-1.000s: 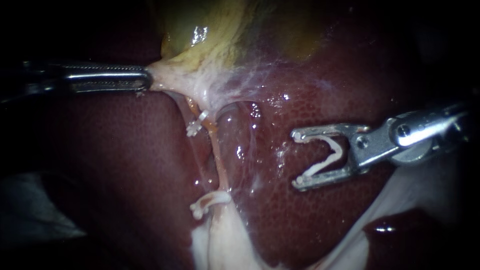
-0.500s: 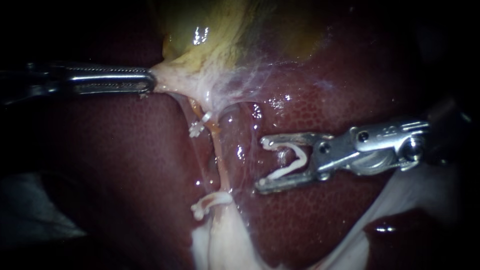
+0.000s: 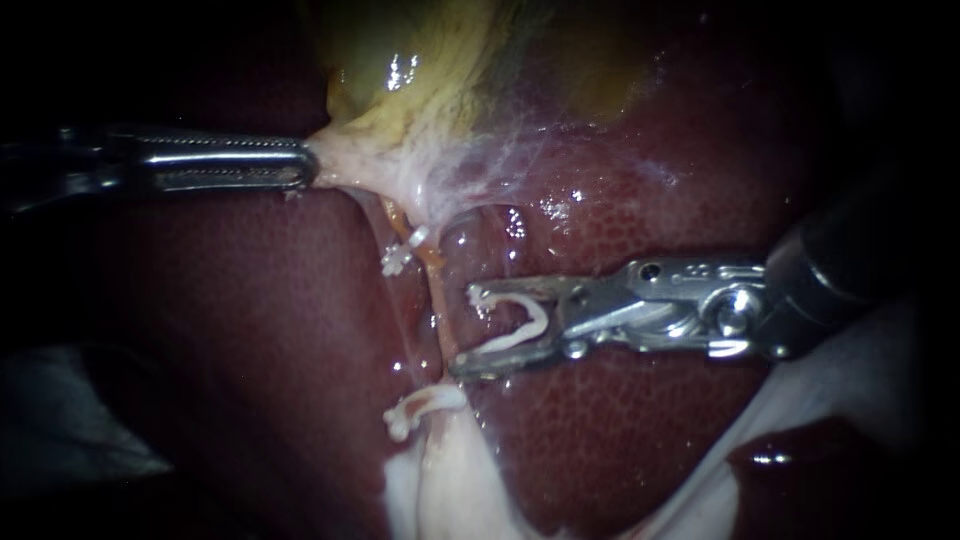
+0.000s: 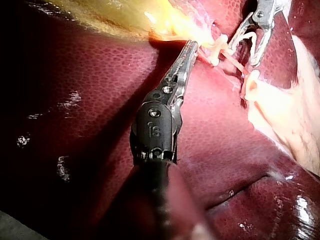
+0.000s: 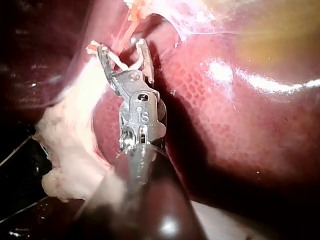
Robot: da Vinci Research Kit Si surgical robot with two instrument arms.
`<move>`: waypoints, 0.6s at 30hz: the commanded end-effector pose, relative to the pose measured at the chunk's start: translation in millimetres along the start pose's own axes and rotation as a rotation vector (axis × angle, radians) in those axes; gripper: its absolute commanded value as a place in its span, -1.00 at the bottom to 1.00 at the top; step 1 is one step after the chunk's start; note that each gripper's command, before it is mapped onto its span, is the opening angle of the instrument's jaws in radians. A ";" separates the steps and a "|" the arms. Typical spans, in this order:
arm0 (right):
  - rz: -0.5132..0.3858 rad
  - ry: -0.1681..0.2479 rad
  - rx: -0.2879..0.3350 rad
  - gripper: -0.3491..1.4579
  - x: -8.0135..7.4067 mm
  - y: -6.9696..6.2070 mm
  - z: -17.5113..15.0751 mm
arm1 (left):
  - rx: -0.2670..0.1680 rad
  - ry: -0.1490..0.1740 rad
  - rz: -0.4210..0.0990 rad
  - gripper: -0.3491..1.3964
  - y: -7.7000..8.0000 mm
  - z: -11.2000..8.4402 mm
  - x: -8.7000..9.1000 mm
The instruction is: Clipping first clip right tube
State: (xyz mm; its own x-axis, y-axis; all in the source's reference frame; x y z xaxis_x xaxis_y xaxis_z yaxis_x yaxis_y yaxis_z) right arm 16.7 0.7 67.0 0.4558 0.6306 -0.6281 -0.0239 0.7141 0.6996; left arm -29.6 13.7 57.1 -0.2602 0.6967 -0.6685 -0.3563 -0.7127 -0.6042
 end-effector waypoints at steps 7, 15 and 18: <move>0.065 0.060 0.104 -0.07 -1.0 0.1 2.4 | 0.001 0.000 0.000 -1.00 0.1 0.0 0.1; 0.093 0.086 0.172 -0.09 -1.6 0.2 4.0 | 0.001 0.000 -0.001 -1.00 0.3 0.1 0.2; 0.107 0.117 0.190 -0.09 -1.5 0.1 4.0 | 0.001 0.000 -0.001 -1.00 0.3 0.1 0.2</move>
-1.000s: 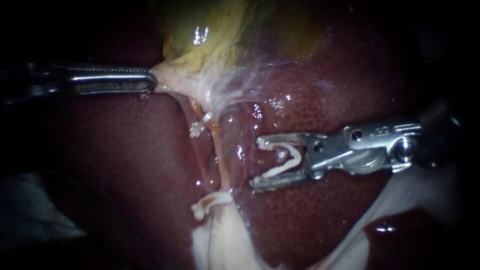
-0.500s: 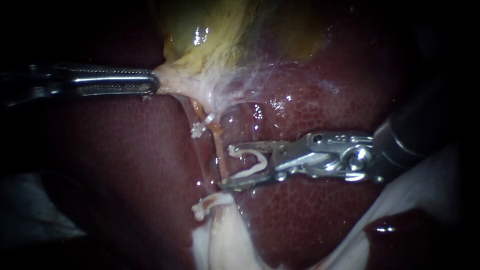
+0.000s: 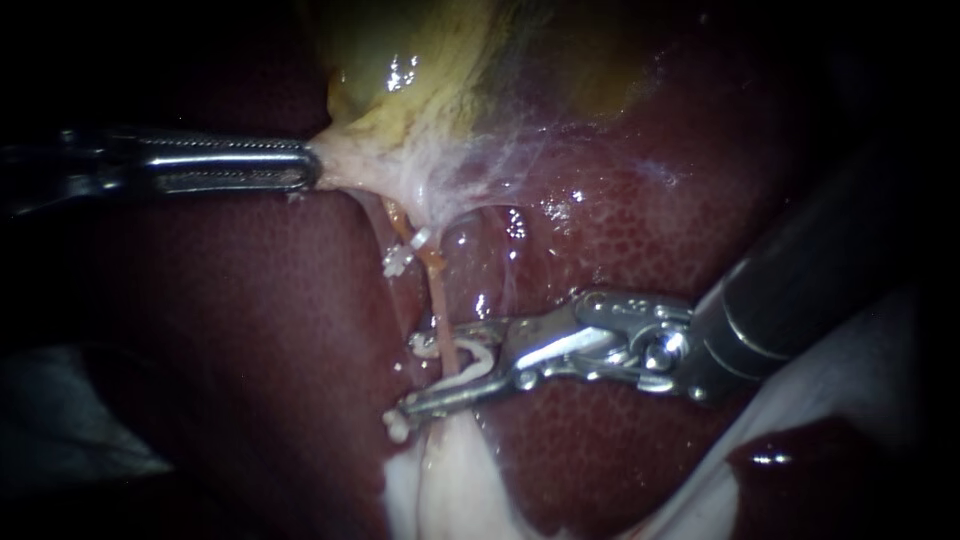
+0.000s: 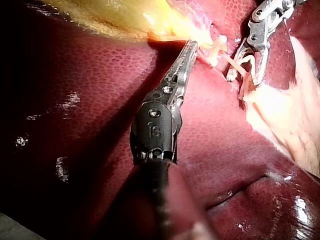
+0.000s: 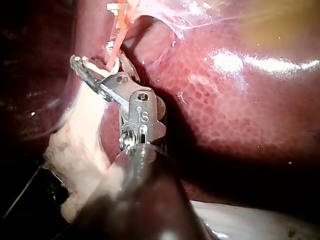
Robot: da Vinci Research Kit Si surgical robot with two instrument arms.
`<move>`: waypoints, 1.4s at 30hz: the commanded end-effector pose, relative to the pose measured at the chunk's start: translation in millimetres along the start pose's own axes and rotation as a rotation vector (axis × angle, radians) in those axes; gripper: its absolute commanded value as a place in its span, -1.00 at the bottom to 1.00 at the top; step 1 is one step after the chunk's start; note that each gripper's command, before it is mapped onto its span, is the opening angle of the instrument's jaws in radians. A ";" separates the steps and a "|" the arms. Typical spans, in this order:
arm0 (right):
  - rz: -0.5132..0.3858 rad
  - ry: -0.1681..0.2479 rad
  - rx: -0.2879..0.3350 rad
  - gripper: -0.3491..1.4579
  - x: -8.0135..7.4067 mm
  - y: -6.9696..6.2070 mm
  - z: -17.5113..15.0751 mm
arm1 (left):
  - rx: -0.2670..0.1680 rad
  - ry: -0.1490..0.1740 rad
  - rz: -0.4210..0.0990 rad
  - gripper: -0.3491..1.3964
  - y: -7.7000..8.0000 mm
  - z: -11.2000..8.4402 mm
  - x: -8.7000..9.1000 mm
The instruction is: Clipping first clip right tube
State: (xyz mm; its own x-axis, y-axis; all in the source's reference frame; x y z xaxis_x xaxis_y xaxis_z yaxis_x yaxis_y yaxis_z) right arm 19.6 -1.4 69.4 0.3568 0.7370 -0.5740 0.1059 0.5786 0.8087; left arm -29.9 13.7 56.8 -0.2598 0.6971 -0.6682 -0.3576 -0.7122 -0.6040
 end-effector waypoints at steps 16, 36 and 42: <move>0.054 0.072 0.087 -0.11 1.9 -3.1 0.2 | 0.000 0.000 0.000 -1.00 0.0 0.0 0.0; 0.061 0.035 0.157 -0.76 1.4 -3.4 -0.3 | 0.000 0.000 0.000 -1.00 0.0 0.1 0.0; 0.108 0.034 0.158 -1.00 1.3 -3.4 -0.5 | 0.001 0.000 0.000 -1.00 0.0 0.1 0.0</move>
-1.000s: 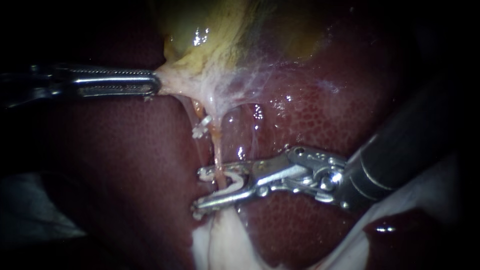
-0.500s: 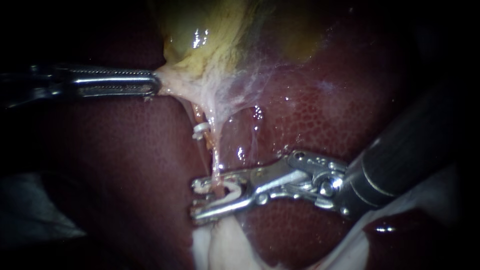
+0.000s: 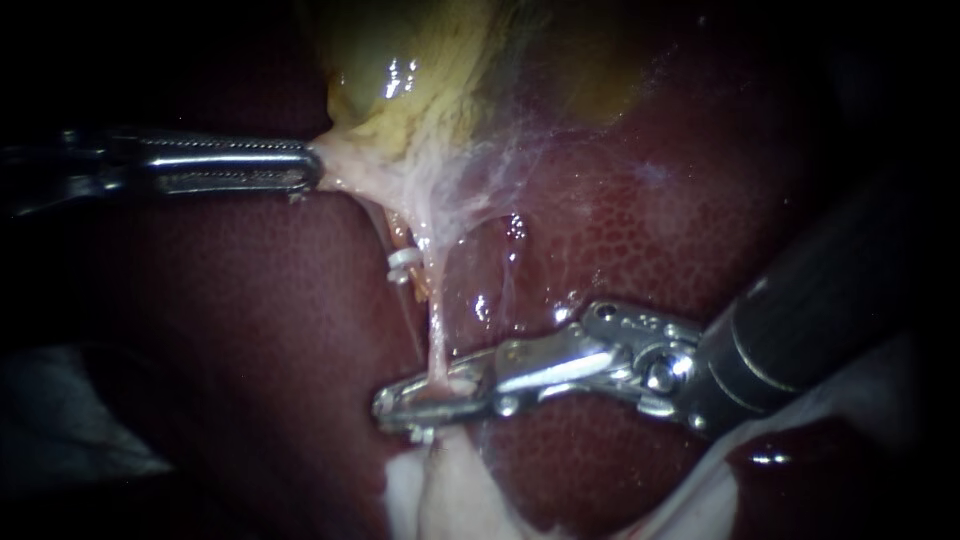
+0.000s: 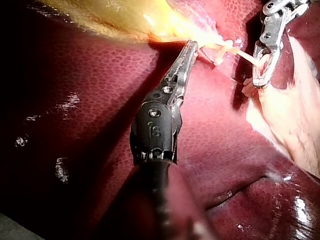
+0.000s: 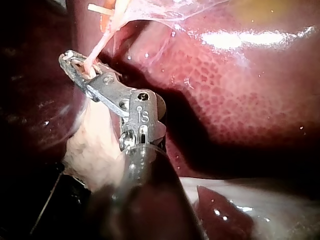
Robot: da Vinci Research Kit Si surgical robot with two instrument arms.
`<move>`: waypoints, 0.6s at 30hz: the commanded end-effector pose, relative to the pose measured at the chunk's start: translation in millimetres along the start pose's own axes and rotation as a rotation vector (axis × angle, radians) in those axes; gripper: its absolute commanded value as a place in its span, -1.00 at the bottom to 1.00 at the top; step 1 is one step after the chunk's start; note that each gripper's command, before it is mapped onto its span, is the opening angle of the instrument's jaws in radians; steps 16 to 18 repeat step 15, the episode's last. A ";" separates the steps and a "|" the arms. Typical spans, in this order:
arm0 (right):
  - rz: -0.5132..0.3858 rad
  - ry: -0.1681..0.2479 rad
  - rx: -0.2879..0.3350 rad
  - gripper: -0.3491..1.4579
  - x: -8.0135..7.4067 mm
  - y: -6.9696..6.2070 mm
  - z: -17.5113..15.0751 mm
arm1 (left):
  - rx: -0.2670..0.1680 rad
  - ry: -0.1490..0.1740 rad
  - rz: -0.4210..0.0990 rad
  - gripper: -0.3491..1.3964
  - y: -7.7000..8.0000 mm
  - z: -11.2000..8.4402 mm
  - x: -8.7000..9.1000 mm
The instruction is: Clipping first clip right tube
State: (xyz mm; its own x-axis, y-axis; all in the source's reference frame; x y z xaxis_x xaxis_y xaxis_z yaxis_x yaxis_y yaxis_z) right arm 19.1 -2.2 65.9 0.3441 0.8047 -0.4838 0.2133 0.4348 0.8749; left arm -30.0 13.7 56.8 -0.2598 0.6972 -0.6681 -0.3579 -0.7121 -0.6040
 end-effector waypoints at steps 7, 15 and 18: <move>0.004 0.000 0.002 -1.00 -0.1 -0.1 0.0 | 0.000 0.000 0.000 -1.00 0.0 0.0 0.0; 0.009 0.000 0.002 -1.00 -0.2 0.0 0.1 | 0.001 0.000 0.000 -1.00 0.0 0.1 0.0; 0.009 0.000 0.002 -1.00 -0.2 0.0 0.1 | 0.001 0.000 0.000 -1.00 0.0 0.1 0.0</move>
